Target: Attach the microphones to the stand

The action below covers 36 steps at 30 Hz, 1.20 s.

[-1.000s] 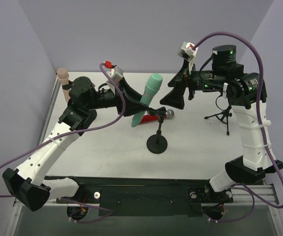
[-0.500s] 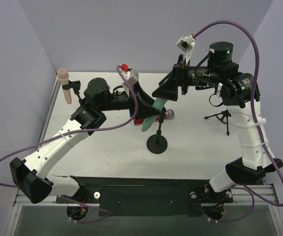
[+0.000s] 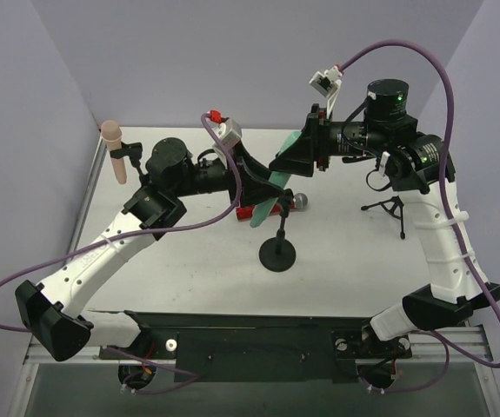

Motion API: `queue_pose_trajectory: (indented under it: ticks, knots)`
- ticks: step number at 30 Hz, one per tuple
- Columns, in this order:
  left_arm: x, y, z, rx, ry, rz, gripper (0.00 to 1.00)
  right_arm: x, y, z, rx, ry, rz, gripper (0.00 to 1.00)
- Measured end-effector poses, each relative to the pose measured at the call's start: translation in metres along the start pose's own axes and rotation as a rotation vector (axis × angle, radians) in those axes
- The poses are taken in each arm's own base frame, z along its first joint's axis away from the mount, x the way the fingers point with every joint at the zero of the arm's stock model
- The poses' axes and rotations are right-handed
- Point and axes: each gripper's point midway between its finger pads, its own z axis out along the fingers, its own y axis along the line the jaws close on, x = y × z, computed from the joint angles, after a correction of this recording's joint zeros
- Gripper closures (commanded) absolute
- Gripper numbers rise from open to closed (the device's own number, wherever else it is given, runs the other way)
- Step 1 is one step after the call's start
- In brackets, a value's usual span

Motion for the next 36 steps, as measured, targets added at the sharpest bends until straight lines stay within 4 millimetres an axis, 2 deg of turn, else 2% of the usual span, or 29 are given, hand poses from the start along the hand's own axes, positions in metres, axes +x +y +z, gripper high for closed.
queue_pose_trajectory:
  ticks: [1,3,5,11,15,22,24,25,26,27,28,30,31,32,33,35,36]
  knots:
    - [-0.001,0.0,0.0,-0.002,-0.003,0.0,0.49,0.0,0.001,0.0,-0.001,-0.001,-0.001,0.79]
    - [-0.001,-0.001,-0.001,-0.003,-0.011,-0.003,0.35,-0.001,0.001,-0.001,-0.002,-0.003,0.0,0.8]
    - [0.001,-0.001,-0.004,-0.007,-0.024,-0.009,0.3,-0.001,0.003,-0.001,-0.01,-0.003,-0.002,0.81]
    - [0.031,0.003,-0.016,-0.033,-0.024,-0.059,0.29,-0.002,0.01,-0.004,-0.03,-0.009,-0.01,0.82]
    - [0.038,0.003,-0.015,-0.027,-0.029,-0.065,0.29,-0.004,0.011,-0.003,-0.037,-0.015,-0.011,0.82]
    - [0.037,-0.005,-0.01,-0.005,-0.04,-0.04,0.48,-0.004,0.012,-0.001,-0.057,-0.017,0.006,0.82]
    - [0.038,-0.006,-0.009,-0.002,-0.038,-0.031,0.58,-0.003,0.011,0.0,-0.059,-0.017,0.01,0.82]
    - [0.038,-0.006,-0.009,0.0,-0.037,-0.025,0.81,-0.003,0.009,0.001,-0.059,-0.017,0.01,0.81]
    - [0.039,-0.006,-0.009,0.003,-0.034,-0.013,0.94,-0.003,0.009,0.002,-0.059,-0.018,0.013,0.81]
    - [0.04,-0.007,-0.009,0.006,-0.031,-0.006,1.0,-0.002,0.007,0.003,-0.058,-0.019,0.019,0.8]
    - [0.04,-0.006,-0.009,0.004,-0.03,-0.002,1.0,-0.002,0.007,0.003,-0.06,-0.02,0.021,0.78]
    - [0.041,-0.005,-0.009,0.001,-0.026,0.0,1.0,-0.002,0.006,0.004,-0.065,-0.024,0.02,0.65]
    - [0.042,-0.004,-0.009,-0.001,-0.023,0.002,1.0,-0.001,0.006,0.005,-0.067,-0.026,0.017,0.5]
    - [0.043,-0.004,-0.01,-0.004,-0.021,0.006,1.0,-0.001,0.005,0.005,-0.069,-0.027,0.016,0.41]
    - [0.044,-0.003,-0.01,-0.008,-0.015,0.013,1.0,0.001,0.005,0.005,-0.072,-0.027,0.018,0.22]
    - [0.046,0.0,-0.013,-0.018,-0.001,0.031,1.0,0.008,0.006,0.005,-0.082,-0.016,0.031,0.08]
    - [0.048,0.0,-0.016,-0.025,0.007,0.04,1.0,0.011,0.005,0.004,-0.084,-0.012,0.034,0.04]
